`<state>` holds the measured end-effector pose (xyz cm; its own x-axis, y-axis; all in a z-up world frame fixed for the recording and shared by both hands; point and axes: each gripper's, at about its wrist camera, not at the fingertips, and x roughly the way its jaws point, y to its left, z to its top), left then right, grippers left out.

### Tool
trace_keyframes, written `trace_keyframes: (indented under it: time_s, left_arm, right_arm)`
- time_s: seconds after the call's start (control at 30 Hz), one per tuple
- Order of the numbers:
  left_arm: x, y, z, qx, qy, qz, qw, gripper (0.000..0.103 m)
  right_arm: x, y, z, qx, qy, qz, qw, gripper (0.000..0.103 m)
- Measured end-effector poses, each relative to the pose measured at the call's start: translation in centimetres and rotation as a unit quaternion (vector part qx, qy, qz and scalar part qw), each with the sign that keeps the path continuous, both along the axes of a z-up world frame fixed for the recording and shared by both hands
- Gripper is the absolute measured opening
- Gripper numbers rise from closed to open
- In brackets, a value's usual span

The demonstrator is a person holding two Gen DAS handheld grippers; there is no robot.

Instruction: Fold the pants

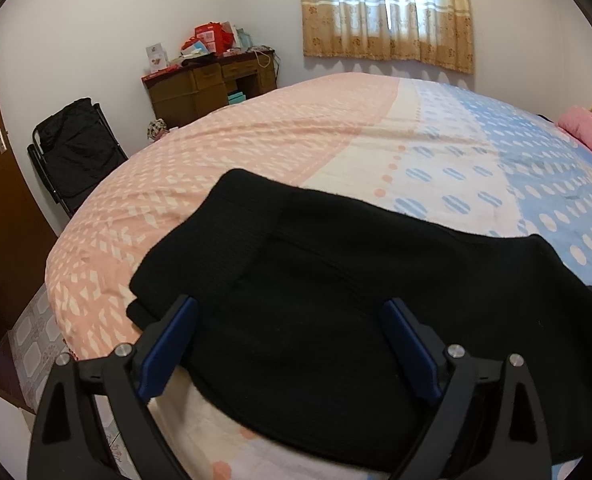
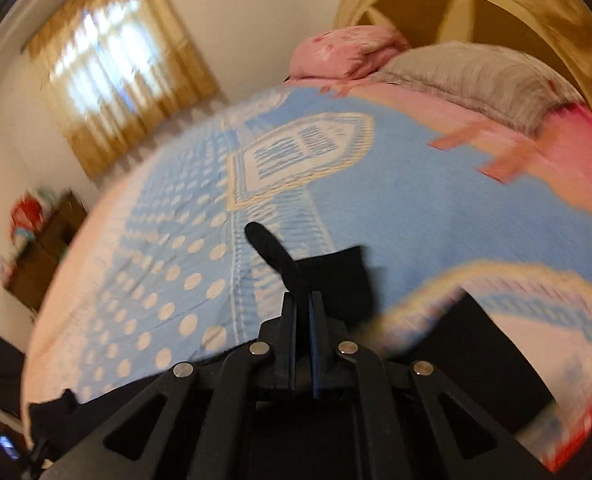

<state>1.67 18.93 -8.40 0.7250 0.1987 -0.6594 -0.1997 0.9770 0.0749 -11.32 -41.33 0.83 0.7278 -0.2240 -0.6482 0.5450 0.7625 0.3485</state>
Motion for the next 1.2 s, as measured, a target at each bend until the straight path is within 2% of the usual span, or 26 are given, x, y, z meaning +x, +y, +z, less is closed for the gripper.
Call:
trace_keyframes:
  time_s: [0.2,0.37,0.47,0.57,0.63,0.67,0.73,0.8,0.87,0.93,1.03,1.1,1.2]
  left_arm:
    - [0.2,-0.1,0.0,0.002,0.007,-0.006,1.0000,0.099]
    - [0.4,-0.2,0.0,0.007,0.010,-0.010,0.9999,0.100]
    - [0.5,-0.4,-0.1,0.015,0.012,-0.016,0.9997,0.101]
    - [0.5,-0.3,0.2,0.014,0.014,-0.020,0.9996,0.101]
    - [0.5,-0.2,0.5,0.011,0.013,-0.024,0.9996,0.101]
    - [0.4,-0.3,0.7,0.011,0.011,-0.025,0.9996,0.101]
    - [0.2,-0.4,1.3,0.009,0.006,-0.025,0.9996,0.101]
    - [0.0,-1.1,2.3,0.003,-0.005,-0.035,0.9994,0.101]
    - [-0.5,-2.4,3.4,0.003,-0.023,-0.056,0.9981,0.101]
    - [-0.9,-4.3,4.5,-0.005,-0.038,-0.085,0.9957,0.101]
    - [-1.7,-8.3,5.5,-0.028,-0.054,-0.141,0.9882,0.101]
    - [-2.3,-10.6,5.5,-0.039,-0.052,-0.170,0.9832,0.101]
    - [-3.6,-14.4,4.9,-0.053,-0.048,-0.217,0.9737,0.101]
  right_arm:
    - [-7.7,-1.1,-3.1,0.047,-0.046,-0.048,0.997,0.005]
    - [-9.4,-1.6,-6.7,0.083,-0.037,-0.060,0.994,0.006]
    - [-10.9,-2.2,-7.0,0.113,-0.070,-0.080,0.988,0.007]
    - [-12.3,-2.2,-6.0,0.082,-0.059,-0.108,0.989,0.008]
    - [-13.3,-2.4,-5.1,0.062,-0.038,-0.149,0.986,0.009]
    - [-13.7,-2.1,-4.3,0.035,-0.031,-0.170,0.984,0.009]
    - [-13.5,-0.6,-2.0,-0.051,-0.028,-0.178,0.982,0.009]
    - [-12.1,1.0,-0.4,-0.107,-0.029,-0.151,0.982,0.009]
    - [-9.1,1.9,0.1,-0.127,-0.017,-0.096,0.987,0.009]
    - [-5.7,3.0,-0.6,-0.125,0.004,-0.047,0.991,0.009]
    - [-1.5,5.5,-2.4,-0.092,0.013,0.032,0.995,0.009]
    - [0.6,7.8,-4.2,-0.084,0.023,0.077,0.993,0.009]
    - [2.1,10.1,-6.4,-0.093,0.050,0.105,0.989,0.009]
